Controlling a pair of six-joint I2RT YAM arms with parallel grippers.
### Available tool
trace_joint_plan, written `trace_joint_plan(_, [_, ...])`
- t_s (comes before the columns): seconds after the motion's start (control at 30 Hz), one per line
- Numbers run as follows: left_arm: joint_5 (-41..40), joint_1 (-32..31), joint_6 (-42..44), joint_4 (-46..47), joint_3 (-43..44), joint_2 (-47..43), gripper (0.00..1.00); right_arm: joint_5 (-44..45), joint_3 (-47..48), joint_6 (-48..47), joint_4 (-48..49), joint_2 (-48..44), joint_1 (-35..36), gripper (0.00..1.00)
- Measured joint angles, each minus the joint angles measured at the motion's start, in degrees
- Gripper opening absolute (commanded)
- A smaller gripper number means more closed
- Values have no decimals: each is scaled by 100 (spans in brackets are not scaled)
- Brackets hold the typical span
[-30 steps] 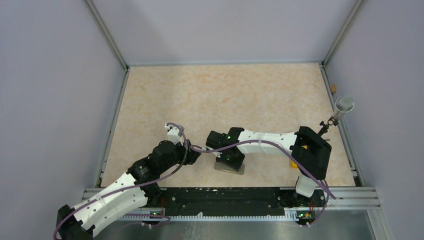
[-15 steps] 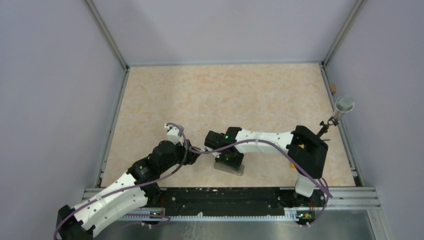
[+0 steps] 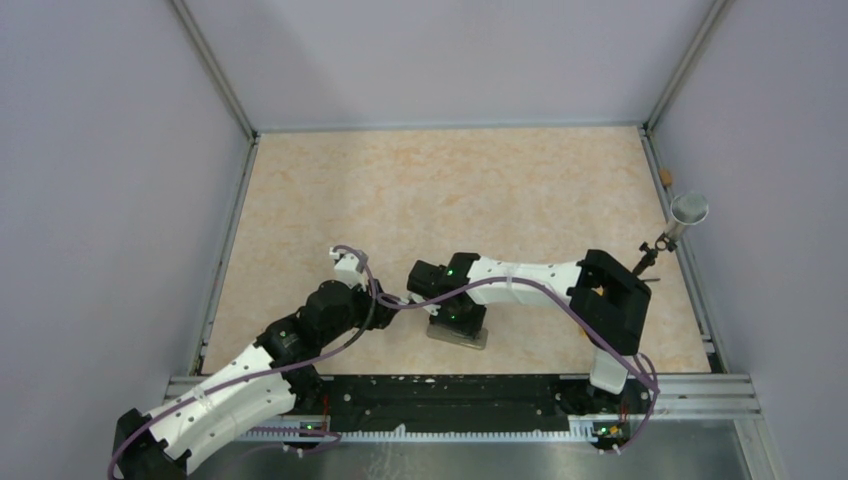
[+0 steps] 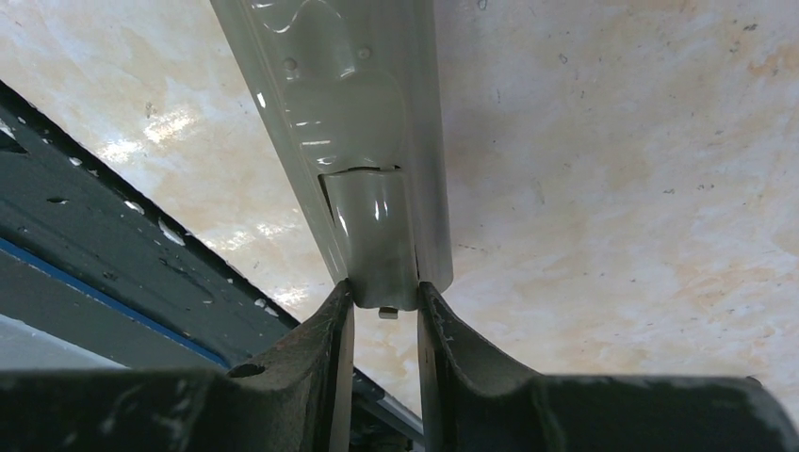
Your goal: Load the batteries into the remote control
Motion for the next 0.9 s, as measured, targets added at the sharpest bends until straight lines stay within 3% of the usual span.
trace_joint_plan(0.43, [-15,2,-2,2,-9,-4,51,-94,144,42,-197,59,0,0])
trace_joint_plan(0.9, [-39,11,2,-48,-52,-168,51,-201,278,61,-286,179,0,6])
